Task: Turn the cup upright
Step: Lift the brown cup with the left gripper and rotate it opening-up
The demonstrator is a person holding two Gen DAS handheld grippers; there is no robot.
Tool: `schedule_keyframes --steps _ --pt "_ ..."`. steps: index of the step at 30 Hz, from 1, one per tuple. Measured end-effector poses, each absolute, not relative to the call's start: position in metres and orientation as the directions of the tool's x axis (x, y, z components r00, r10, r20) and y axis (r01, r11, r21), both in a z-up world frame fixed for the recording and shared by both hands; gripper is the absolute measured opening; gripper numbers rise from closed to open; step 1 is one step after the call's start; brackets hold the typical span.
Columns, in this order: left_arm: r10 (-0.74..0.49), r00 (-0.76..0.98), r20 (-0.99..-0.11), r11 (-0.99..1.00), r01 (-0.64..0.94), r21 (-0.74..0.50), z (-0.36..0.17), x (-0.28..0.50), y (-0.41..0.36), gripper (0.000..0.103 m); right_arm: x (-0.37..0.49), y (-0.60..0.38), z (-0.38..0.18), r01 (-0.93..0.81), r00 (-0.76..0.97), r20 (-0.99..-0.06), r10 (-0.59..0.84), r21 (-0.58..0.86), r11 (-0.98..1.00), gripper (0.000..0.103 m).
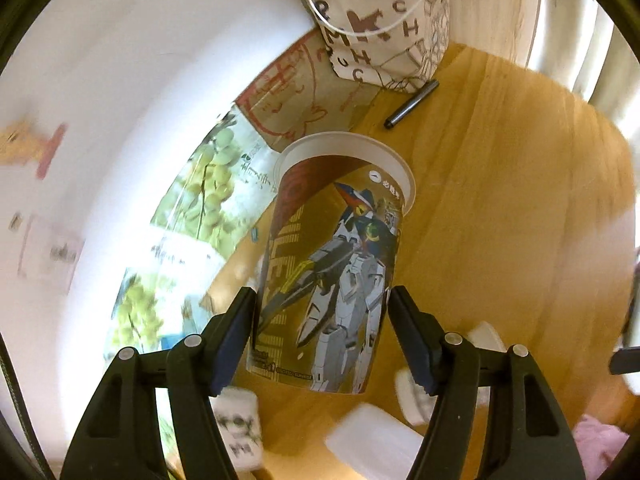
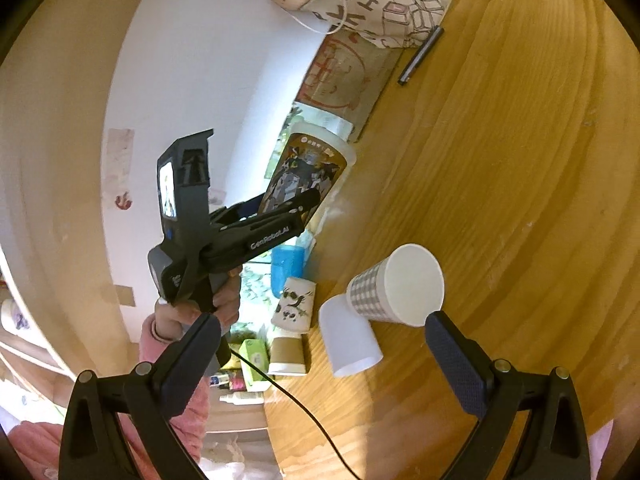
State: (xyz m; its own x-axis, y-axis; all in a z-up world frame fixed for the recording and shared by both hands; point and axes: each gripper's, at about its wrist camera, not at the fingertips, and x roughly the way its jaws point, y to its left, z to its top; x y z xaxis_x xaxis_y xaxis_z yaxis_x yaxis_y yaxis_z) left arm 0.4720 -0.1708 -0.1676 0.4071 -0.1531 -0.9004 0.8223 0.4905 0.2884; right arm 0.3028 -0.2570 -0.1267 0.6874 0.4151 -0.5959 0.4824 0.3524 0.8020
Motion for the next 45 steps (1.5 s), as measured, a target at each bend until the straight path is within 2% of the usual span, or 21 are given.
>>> schedule_keyframes --steps 10,15,25,33,45 --pt "-0.195 0.378 -0.905 0.625 0.759 0.182 -0.139 0.403 -0.135 0.071 0.271 -0.26 -0.103 0.421 0.682 -0.577 0.45 0.812 0.404 0.102" --pt "-0.229 0.328 -0.917 0.715 0.695 0.069 -0.138 0.373 -0.113 0.071 0.248 -0.263 -0.094 0.407 0.663 -0.583 0.469 0.807 0.428 0.102" --pt "-0.28 0.303 -0.911 0.839 0.539 -0.079 -0.137 0.307 -0.079 0.071 0.206 -0.265 -0.087 0.4 0.601 -0.617 0.508 0.782 0.477 0.102" --pt "-0.324 0.241 -0.915 0.897 0.385 -0.217 -0.167 0.267 -0.056 0.071 0.189 -0.256 -0.091 0.391 0.534 -0.623 0.571 0.781 0.487 0.102" --pt "-0.365 0.215 -0.906 0.919 0.242 -0.313 -0.21 0.233 -0.029 0.071 0.194 -0.229 -0.11 0.375 0.387 -0.658 0.646 0.752 0.542 0.102"
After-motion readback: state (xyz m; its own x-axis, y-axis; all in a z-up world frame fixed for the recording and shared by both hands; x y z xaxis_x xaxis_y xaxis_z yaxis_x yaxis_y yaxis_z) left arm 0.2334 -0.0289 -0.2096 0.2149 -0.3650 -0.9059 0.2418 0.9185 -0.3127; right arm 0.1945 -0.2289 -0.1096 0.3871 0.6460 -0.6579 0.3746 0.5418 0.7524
